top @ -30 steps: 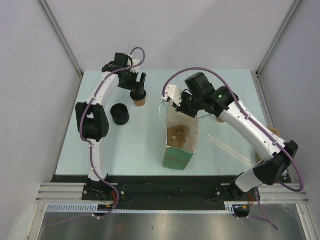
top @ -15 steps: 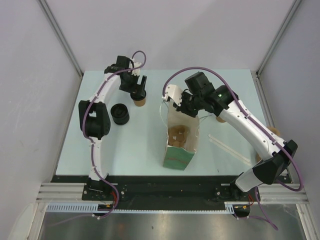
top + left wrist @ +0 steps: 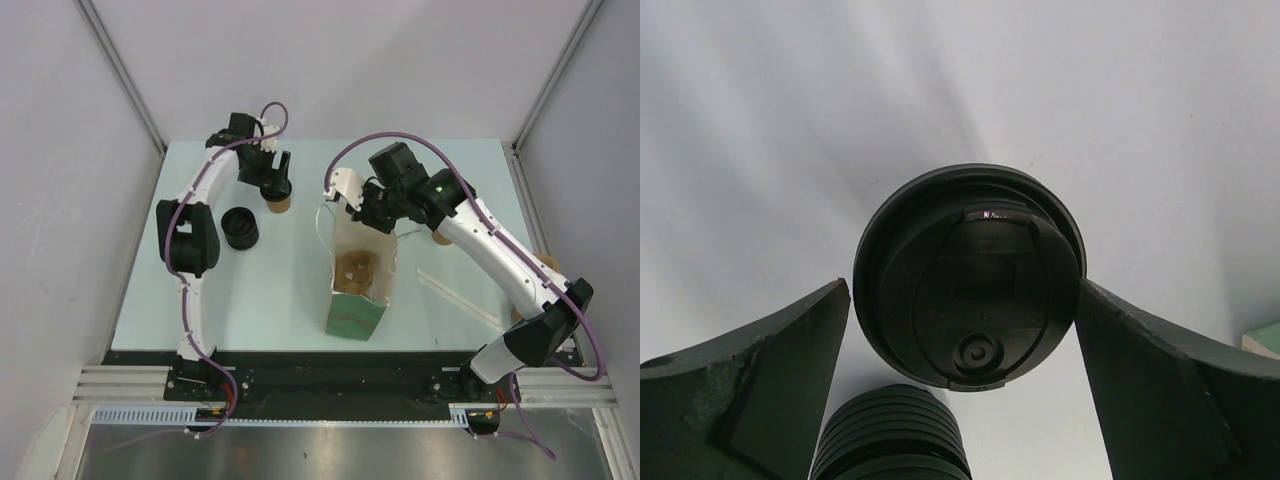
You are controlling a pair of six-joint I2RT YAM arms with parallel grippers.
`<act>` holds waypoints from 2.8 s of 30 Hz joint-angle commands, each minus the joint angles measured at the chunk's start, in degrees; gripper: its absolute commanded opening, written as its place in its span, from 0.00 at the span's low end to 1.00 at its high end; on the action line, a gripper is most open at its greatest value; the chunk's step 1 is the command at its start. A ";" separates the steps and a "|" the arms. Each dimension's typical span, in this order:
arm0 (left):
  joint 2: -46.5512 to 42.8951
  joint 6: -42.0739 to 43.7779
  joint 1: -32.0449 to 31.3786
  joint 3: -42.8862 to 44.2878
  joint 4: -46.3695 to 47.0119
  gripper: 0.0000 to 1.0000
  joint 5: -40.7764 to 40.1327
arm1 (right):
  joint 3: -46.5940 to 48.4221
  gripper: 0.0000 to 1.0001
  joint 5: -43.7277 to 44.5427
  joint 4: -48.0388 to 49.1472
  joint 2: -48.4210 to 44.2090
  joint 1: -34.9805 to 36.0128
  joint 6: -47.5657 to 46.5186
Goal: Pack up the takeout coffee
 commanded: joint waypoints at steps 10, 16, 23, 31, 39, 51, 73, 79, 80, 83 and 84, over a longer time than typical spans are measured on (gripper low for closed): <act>-0.86 -0.22 0.89 1.65 1.08 0.70 1.86 | 2.27 0.00 -0.85 -0.45 0.59 -0.65 1.41; -9.01 1.98 0.89 -3.35 0.90 0.38 6.94 | 2.18 0.00 -1.12 -0.28 0.32 -1.09 2.29; -21.60 3.83 -0.26 -20.65 3.00 0.22 12.23 | 2.27 0.00 -1.73 -0.71 -0.03 -1.44 3.78; -36.54 3.22 -0.17 -21.30 1.87 0.20 21.10 | 2.53 0.00 -3.75 -2.03 0.59 -2.24 7.73; -47.36 -2.41 -0.34 -14.27 -1.12 0.18 29.61 | 4.63 0.00 -5.95 -2.21 2.34 -5.13 13.35; -49.65 -4.70 -12.63 -0.85 -6.83 0.18 33.33 | 9.55 0.00 -9.91 -4.31 9.11 -11.90 23.02; -38.23 -0.04 -31.54 2.18 -13.43 0.15 19.89 | 17.38 0.00 -8.15 -8.10 12.28 -8.48 29.79; -37.26 2.42 -32.86 -1.34 -15.71 0.14 15.40 | 17.12 0.00 -7.10 -8.27 11.75 -8.65 31.11; -37.34 2.77 -32.95 -2.13 -15.62 0.14 14.61 | 17.21 0.00 -7.09 -8.27 11.66 -8.74 31.12; -36.47 4.00 -34.09 -3.36 -16.67 0.13 12.59 | 17.38 0.00 -7.01 -8.19 11.66 -8.83 31.99; -35.94 4.53 -34.88 -3.19 -17.46 0.13 12.24 | 17.30 0.00 -7.01 -8.19 11.84 -8.83 32.34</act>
